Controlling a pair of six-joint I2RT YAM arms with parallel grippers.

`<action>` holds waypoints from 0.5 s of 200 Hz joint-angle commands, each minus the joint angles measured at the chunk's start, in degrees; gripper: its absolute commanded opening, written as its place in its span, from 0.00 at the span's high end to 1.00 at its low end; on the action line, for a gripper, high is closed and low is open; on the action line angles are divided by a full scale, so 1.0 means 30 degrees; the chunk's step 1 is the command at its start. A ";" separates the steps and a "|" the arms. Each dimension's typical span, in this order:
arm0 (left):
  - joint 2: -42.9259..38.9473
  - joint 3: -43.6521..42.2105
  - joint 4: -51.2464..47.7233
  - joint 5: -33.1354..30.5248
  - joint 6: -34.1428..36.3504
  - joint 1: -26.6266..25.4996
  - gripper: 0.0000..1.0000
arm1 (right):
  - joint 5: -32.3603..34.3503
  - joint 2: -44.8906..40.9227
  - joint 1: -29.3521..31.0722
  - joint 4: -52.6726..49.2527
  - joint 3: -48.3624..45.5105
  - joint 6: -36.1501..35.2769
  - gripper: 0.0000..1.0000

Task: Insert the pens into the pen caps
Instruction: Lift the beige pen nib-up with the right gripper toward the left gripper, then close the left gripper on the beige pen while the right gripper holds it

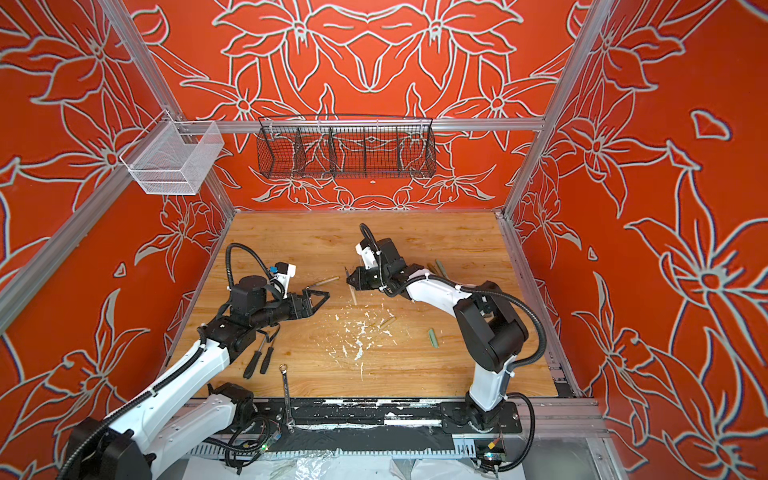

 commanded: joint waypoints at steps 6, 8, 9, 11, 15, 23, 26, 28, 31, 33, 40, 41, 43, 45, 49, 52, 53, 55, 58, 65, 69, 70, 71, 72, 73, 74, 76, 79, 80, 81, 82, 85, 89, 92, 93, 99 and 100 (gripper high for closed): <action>0.0612 -0.0189 0.4084 0.2508 -0.0528 -0.0381 0.02 | -0.1054 -0.0796 -0.0438 0.5871 -0.2298 0.4621 0.92; 0.0934 -0.0220 0.4287 0.2627 -0.0560 -0.0386 0.02 | -0.1162 -0.0800 -0.0449 0.6231 -0.2409 0.4839 0.92; 0.1110 -0.0220 0.4395 0.2672 -0.0595 -0.0378 0.03 | -0.1194 -0.0801 -0.0451 0.6374 -0.2457 0.4924 0.92; 0.1293 -0.0221 0.4577 0.2763 -0.0665 -0.0378 0.03 | -0.1277 -0.0794 -0.0453 0.6671 -0.2552 0.5106 0.92; 0.1499 -0.0248 0.4944 0.2973 -0.0771 -0.0422 0.06 | -0.1444 -0.0799 -0.0435 0.7079 -0.2658 0.5367 0.92; 0.1901 -0.0301 0.5702 0.3370 -0.0933 -0.0427 0.10 | -0.1760 -0.0841 -0.0426 0.7544 -0.2709 0.5617 0.92; 0.2055 -0.0282 0.5912 0.3515 -0.0993 -0.0449 0.12 | -0.1806 -0.0894 -0.0424 0.7608 -0.2750 0.5664 0.92; 0.2152 -0.0258 0.6048 0.3590 -0.1036 -0.0469 0.13 | -0.1796 -0.0920 -0.0395 0.7661 -0.2779 0.5701 0.92; 0.2332 -0.0236 0.6222 0.3704 -0.1065 -0.0477 0.14 | -0.1763 -0.0992 -0.0391 0.7769 -0.2843 0.5711 0.92; 0.2434 -0.0230 0.6270 0.3769 -0.1112 -0.0484 0.15 | -0.1734 -0.1039 -0.0394 0.7848 -0.2912 0.5705 0.92; 0.2828 -0.0112 0.6551 0.3977 -0.1153 -0.0501 0.17 | -0.1785 -0.1214 -0.0348 0.8194 -0.3098 0.5646 0.92; 0.2877 -0.0093 0.6581 0.4005 -0.1155 -0.0508 0.18 | -0.1799 -0.1227 -0.0342 0.8220 -0.3109 0.5636 0.92; 0.2987 -0.0035 0.6611 0.4064 -0.1186 -0.0513 0.18 | -0.1824 -0.1296 -0.0360 0.8261 -0.3154 0.5613 0.92; 0.3088 0.0002 0.6640 0.4122 -0.1186 -0.0500 0.19 | -0.1837 -0.1357 -0.0357 0.8278 -0.3158 0.5607 0.92; 0.3310 0.0034 0.6743 0.4197 -0.1214 -0.0507 0.20 | -0.1847 -0.1460 -0.0363 0.8278 -0.3212 0.5532 0.92; 0.3440 0.0068 0.6792 0.4249 -0.1215 -0.0507 0.21 | -0.1857 -0.1561 -0.0343 0.8293 -0.3260 0.5514 0.92; 0.3491 0.0099 0.6804 0.4259 -0.1230 -0.0511 0.21 | -0.1850 -0.1606 -0.0354 0.8299 -0.3278 0.5496 0.92; 0.3566 0.0138 0.6821 0.4288 -0.1241 -0.0514 0.22 | -0.1873 -0.1676 -0.0363 0.8295 -0.3277 0.5446 0.92; 0.3699 0.0157 0.6879 0.4319 -0.1259 -0.0537 0.22 | -0.1897 -0.1764 -0.0340 0.8281 -0.3312 0.5379 0.92; 0.3985 0.0216 0.7065 0.4380 -0.1303 -0.0522 0.23 | -0.1980 -0.1990 -0.0328 0.8276 -0.3351 0.5248 0.92; 0.4122 0.0215 0.7246 0.4435 -0.1346 -0.0561 0.24 | -0.2014 -0.2119 -0.0336 0.8247 -0.3358 0.5222 0.92; 0.4154 0.0202 0.7295 0.4440 -0.1354 -0.0568 0.24 | -0.2016 -0.2148 -0.0336 0.8231 -0.3371 0.5219 0.92; 0.4170 0.0196 0.7348 0.4457 -0.1373 -0.0571 0.24 | -0.2017 -0.2178 -0.0336 0.8209 -0.3363 0.5202 0.92; 0.4208 0.0207 0.7405 0.4465 -0.1382 -0.0558 0.25 | -0.2017 -0.2207 -0.0322 0.8198 -0.3373 0.5194 0.92; 0.4241 0.0213 0.7447 0.4484 -0.1401 -0.0551 0.25 | -0.2017 -0.2237 -0.0329 0.8178 -0.3393 0.5190 0.92; 0.4272 0.0201 0.7483 0.4494 -0.1426 -0.0548 0.25 | -0.2003 -0.2266 -0.0318 0.8153 -0.3403 0.5173 0.92; 0.4332 0.0214 0.7598 0.4515 -0.1444 -0.0589 0.26 | -0.2014 -0.2303 -0.0310 0.8120 -0.3411 0.5160 0.92; 0.4435 0.0167 0.7742 0.4552 -0.1489 -0.0587 0.26 | -0.2017 -0.2377 -0.0307 0.8061 -0.3402 0.5142 0.92; 0.4472 0.0164 0.7792 0.4572 -0.1499 -0.0610 0.27 | -0.2018 -0.2409 -0.0307 0.8051 -0.3408 0.5149 0.92; 0.4520 0.0191 0.7846 0.4596 -0.1504 -0.0621 0.27 | -0.2018 -0.2440 -0.0307 0.8031 -0.3410 0.5123 0.92; 0.4558 0.0190 0.7902 0.4623 -0.1521 -0.0627 0.27 | -0.2018 -0.2441 -0.0307 0.8006 -0.3412 0.5125 0.92; 0.4676 0.0215 0.8054 0.4683 -0.1550 -0.0632 0.28 | -0.2040 -0.2508 -0.0307 0.7933 -0.3413 0.5090 0.92; 0.4801 0.0235 0.8254 0.4782 -0.1588 -0.0652 0.29 | -0.2069 -0.2585 -0.0305 0.7843 -0.3400 0.5081 0.92; 0.4933 0.0272 0.8358 0.4897 -0.1617 -0.0686 0.30 | -0.2090 -0.2636 -0.0307 0.7785 -0.3437 0.5088 0.92; 0.4970 0.0275 0.8422 0.4934 -0.1636 -0.0689 0.31 | -0.2098 -0.2656 -0.0307 0.7795 -0.3440 0.5093 0.92; 0.5220 0.0371 0.8659 0.5129 -0.1681 -0.0717 0.33 | -0.2175 -0.2777 -0.0307 0.7770 -0.3485 0.5060 0.92; 0.5260 0.0383 0.8705 0.5168 -0.1683 -0.0719 0.33 | -0.2184 -0.2785 -0.0307 0.7788 -0.3508 0.5064 0.92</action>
